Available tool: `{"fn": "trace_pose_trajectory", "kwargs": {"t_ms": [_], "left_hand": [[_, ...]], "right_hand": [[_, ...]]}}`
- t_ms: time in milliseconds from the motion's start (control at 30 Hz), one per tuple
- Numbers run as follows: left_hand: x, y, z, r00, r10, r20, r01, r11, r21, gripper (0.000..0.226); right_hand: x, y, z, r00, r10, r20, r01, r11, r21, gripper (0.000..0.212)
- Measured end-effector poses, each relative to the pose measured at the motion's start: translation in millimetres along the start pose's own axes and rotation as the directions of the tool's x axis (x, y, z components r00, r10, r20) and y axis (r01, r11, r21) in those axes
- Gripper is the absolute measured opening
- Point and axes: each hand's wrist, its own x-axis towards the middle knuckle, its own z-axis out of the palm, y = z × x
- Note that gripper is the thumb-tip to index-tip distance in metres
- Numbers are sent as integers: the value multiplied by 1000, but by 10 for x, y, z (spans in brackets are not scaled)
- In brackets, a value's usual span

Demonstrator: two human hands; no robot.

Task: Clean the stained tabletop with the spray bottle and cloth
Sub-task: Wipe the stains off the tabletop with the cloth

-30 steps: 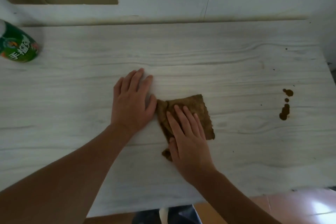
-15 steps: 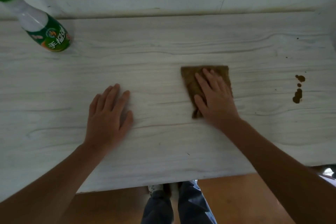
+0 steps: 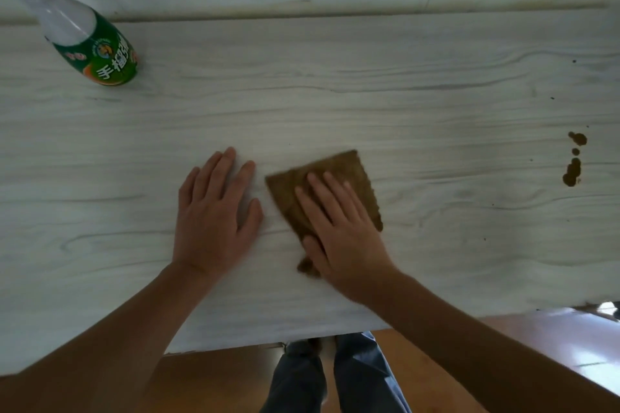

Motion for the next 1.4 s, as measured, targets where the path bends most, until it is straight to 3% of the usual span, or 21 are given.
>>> {"fn": "trace_pose_trajectory", "kwargs": {"t_ms": [100,167,267,367,467,667,800,900,1033,1167,1400], "left_hand": [[2,6,-6,1000,5,-5,-5,1000,2,61],[4,0,0,1000,13,-23,-13,1000,4,60],[8,-12,14,1000,16,-26,-16,1000,0,59],[3,-17,22,1000,11,-29,-12,1000,-12,59],[5,-23,15,999,11,-36,-12,1000,-18,59],[-1,-20,-18,1000,3,-7,-3,1000,-18,59],[-8,-25,-15,1000,-10,21,10,1000,-28,60],[-12,-26,-16,1000,-5,20,5,1000,-27,59],[-14,-33,-27,1000,-10,29,12,999,-38,60],[-34,-10,-10,1000,-3,9,4,999,-44,59],[-50,80,-54,998,-27,56,29,999,-33,60]], "right_hand": [[-243,222,-70,987,-146,71,147,989,-16,63],[-92,542,-144,991,-125,49,128,990,-53,61],[361,1178,-286,993,85,-83,-92,992,-86,61],[710,1597,-499,911,391,-129,-396,918,-12,67],[875,1494,-505,842,518,-151,-517,855,50,69],[390,576,-173,942,307,-136,-295,950,104,66],[-283,-346,80,978,209,-17,-207,974,94,65],[-646,-687,215,987,158,-4,-157,982,103,62],[-713,-489,214,988,156,-13,-154,983,98,59],[-881,2,107,965,259,-50,-255,963,83,61],[-1237,965,-137,824,555,-118,-549,832,80,64]]}}
